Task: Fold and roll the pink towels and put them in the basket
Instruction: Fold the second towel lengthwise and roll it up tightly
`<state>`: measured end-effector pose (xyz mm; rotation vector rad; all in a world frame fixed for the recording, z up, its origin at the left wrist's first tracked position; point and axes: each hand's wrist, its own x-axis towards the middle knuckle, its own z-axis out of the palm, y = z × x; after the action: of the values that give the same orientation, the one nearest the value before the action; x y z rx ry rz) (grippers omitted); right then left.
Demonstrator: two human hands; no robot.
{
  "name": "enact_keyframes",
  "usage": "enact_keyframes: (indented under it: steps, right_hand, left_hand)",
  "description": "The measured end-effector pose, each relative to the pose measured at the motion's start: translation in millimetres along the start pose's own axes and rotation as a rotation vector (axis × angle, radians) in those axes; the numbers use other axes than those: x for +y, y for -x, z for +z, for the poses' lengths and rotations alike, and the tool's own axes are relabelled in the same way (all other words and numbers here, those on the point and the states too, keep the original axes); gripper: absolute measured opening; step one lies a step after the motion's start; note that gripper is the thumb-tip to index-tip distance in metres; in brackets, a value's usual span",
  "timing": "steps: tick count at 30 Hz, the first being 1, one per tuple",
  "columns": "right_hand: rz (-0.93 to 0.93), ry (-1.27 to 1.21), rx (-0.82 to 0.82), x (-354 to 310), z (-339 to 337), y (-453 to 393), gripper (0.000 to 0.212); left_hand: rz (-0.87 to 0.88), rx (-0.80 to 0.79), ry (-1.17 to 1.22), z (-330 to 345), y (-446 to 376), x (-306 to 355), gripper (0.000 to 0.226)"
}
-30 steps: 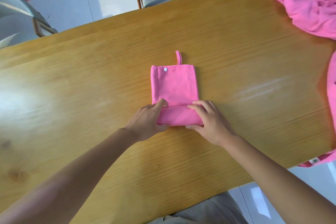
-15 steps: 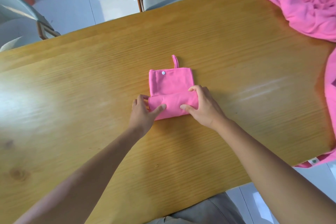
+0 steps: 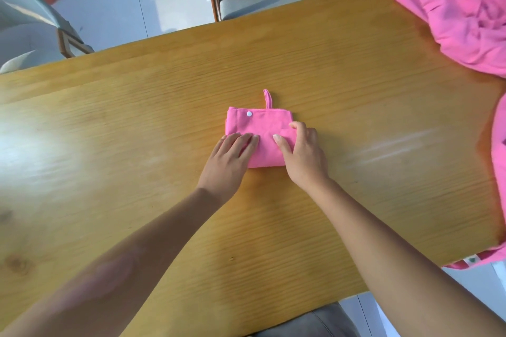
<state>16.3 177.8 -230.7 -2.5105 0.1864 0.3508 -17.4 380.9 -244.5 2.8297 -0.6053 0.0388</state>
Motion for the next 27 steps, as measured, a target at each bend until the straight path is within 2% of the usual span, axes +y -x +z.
enact_keyframes:
  steps: [2,4,7,10,12,17,21,22,24,27]
  right_hand:
    - [-0.176,0.049,0.104,3,2,6,0.057]
    - [-0.36,0.152,0.134,8,3,10,0.064]
    - [-0.438,0.268,0.111,16,5,9,0.07]
    - [-0.425,0.212,0.105,15,2,0,0.065]
    - [-0.426,0.191,0.066,12,-4,-12,0.064]
    - [-0.287,0.095,-0.12,1,-21,-48,0.059]
    - [-0.232,0.067,-0.292,-2,-37,-73,0.048]
    - [-0.206,0.012,-0.304,-5,-41,-80,0.042]
    - [-0.132,-0.103,-0.245,-9,-48,-97,0.046]
    - [-0.003,-0.042,-0.166,-17,-50,-127,0.052]
  left_hand:
    - [-0.016,-0.084,0.068,-8,-10,-6,0.066]
    - [-0.043,-0.205,0.159,-18,-22,-13,0.068]
    - [-0.055,-0.349,0.259,-32,-45,-25,0.072]
    - [-0.065,-0.517,0.277,-42,-71,-37,0.074]
    - [-0.026,-0.55,0.193,-46,-85,-43,0.07]
    - [0.156,-0.207,-0.113,-39,-88,-34,0.066]
    - [0.1,-0.281,-0.16,-26,-95,-29,0.099]
    - [0.083,-0.296,-0.157,-24,-99,-29,0.099]
    - [0.047,-0.329,-0.125,-22,-112,-31,0.09]
    - [0.033,-0.436,-0.091,-24,-137,-36,0.076]
